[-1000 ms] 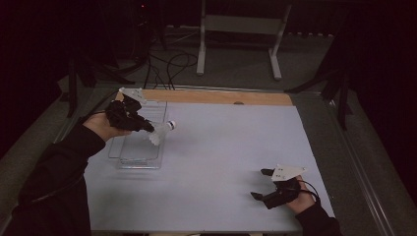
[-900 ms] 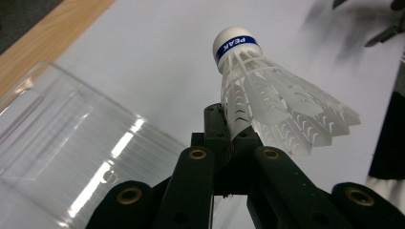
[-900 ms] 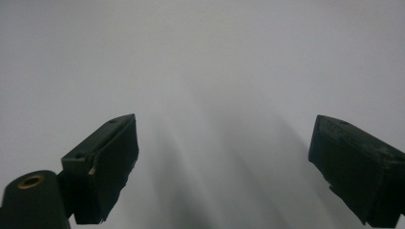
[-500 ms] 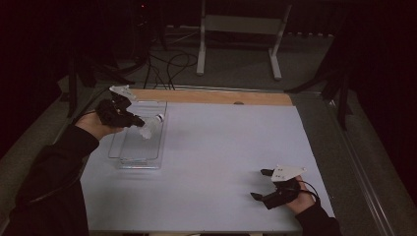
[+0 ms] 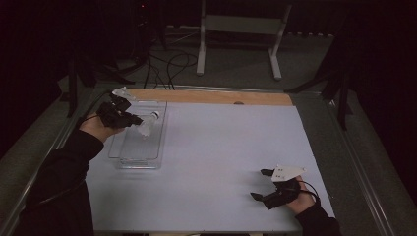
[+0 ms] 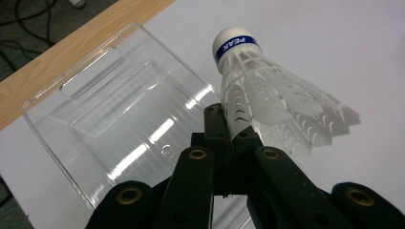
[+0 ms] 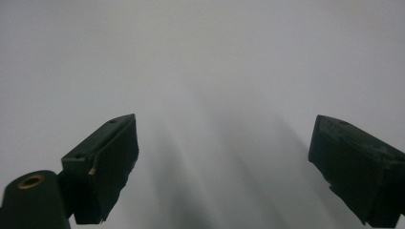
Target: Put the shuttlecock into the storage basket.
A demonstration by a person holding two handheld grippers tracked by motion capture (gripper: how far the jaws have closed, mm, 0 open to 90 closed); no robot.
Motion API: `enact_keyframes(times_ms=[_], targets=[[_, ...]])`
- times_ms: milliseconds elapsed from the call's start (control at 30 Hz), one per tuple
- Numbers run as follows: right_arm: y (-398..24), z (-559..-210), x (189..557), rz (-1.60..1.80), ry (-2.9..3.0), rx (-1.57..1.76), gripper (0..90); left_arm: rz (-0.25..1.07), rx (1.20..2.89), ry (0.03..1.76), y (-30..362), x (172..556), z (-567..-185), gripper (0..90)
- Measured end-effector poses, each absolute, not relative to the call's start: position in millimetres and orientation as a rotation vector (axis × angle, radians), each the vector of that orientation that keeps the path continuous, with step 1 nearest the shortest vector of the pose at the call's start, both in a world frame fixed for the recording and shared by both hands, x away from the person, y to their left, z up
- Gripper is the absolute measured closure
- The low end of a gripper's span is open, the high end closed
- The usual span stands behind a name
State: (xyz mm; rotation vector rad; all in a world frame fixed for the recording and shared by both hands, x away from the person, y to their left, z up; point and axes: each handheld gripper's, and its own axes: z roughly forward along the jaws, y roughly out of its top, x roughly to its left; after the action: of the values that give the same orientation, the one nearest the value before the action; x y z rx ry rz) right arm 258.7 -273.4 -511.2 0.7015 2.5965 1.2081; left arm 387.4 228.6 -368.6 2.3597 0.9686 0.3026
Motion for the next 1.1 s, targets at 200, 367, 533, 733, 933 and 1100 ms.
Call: enact_keyframes(times_ms=[200,367,533,733,933,1100], targets=[[-273.3,-510.8,258.4,1.218,2.595,0.697,9.8,0.361,2.333,1.005,228.6,391.4,-376.1,90.0],[-273.3,-510.9,258.3,1.217,2.597,0.698,9.8,0.377,2.318,1.023,228.7,394.8,-383.8,90.0],[-273.4,-509.8,258.0,1.225,2.593,0.696,9.8,0.388,2.3,1.063,230.0,399.6,-394.9,90.0],[-273.5,-510.5,258.4,1.222,2.594,0.699,9.8,0.38,2.279,1.097,232.8,405.4,-406.6,90.0],[-273.1,-510.4,258.3,1.217,2.598,0.696,9.8,0.367,2.281,1.097,232.6,408.5,-418.9,90.0],[-272.8,-510.1,257.9,1.22,2.6,0.697,9.8,0.359,2.291,1.115,231.2,411.4,-429.3,90.0]])
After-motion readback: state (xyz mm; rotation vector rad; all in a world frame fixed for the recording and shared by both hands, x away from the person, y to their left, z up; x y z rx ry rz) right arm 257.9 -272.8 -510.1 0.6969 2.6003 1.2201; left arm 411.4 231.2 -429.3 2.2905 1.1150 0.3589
